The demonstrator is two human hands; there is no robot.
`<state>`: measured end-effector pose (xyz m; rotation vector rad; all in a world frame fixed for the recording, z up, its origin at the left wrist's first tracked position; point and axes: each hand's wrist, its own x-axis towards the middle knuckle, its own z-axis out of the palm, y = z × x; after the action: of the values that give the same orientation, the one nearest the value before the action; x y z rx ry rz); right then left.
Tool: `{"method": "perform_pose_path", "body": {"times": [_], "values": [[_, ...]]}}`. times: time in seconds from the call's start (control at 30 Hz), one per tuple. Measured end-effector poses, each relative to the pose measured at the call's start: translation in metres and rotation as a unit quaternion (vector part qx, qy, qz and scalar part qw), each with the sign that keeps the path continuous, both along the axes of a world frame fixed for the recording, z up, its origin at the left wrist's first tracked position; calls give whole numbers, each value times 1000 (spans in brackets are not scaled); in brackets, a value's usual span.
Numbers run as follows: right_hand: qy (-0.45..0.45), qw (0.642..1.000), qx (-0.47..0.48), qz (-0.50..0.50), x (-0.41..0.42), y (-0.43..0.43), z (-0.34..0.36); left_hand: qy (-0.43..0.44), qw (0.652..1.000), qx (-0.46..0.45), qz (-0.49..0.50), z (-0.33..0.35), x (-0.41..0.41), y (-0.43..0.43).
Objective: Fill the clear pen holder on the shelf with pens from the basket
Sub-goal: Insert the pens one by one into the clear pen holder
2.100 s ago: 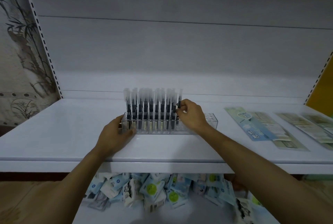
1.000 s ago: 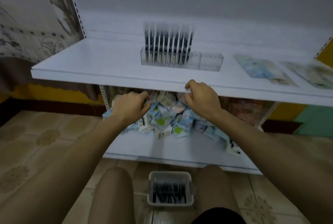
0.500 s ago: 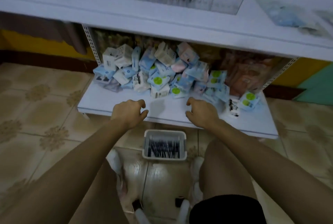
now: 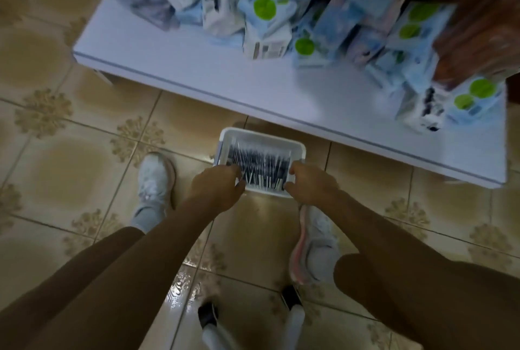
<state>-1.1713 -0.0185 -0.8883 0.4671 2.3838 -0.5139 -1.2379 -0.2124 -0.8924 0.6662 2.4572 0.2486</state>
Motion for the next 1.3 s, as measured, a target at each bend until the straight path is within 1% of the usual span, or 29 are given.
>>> {"method": "perform_pose_path", "body": {"times": [0.13,0.23,0.37,0.47,0.6,0.73,0.8,0.93,1.03,1.13,1.23,1.3], "values": [[16,998,-28,-46,12,-8,-57,-35,999,9,28,-50,-3,8],[35,995,-25,-94,8,-11,-96,-50,996,23,64,-86,-14,20],[62,981,-78,-168,-9,-12,-141,-74,990,49,112,-132,-25,37],[32,969,-97,-225,-22,-7,-166,-90,986,38,137,-163,-31,46],[-30,956,-106,-271,-35,1,-193,-119,981,-18,155,-187,-38,54],[-30,946,-96,-309,-40,1,-211,-114,972,-37,202,-207,-40,58],[-26,950,-85,-299,-40,-4,-214,-103,969,-28,222,-215,-40,60],[-8,972,-61,-226,-40,-14,-216,-101,964,22,246,-226,-37,63],[-4,974,-65,-218,-39,-10,-215,-117,962,35,244,-232,-40,55],[-42,979,-50,-193,-40,-3,-214,-111,973,-2,204,-233,-43,49],[-101,990,-10,-102,-44,-7,-213,-73,987,-68,126,-229,-45,52],[-103,993,46,-39,-45,-8,-213,-27,992,-113,54,-224,-46,55]]}}
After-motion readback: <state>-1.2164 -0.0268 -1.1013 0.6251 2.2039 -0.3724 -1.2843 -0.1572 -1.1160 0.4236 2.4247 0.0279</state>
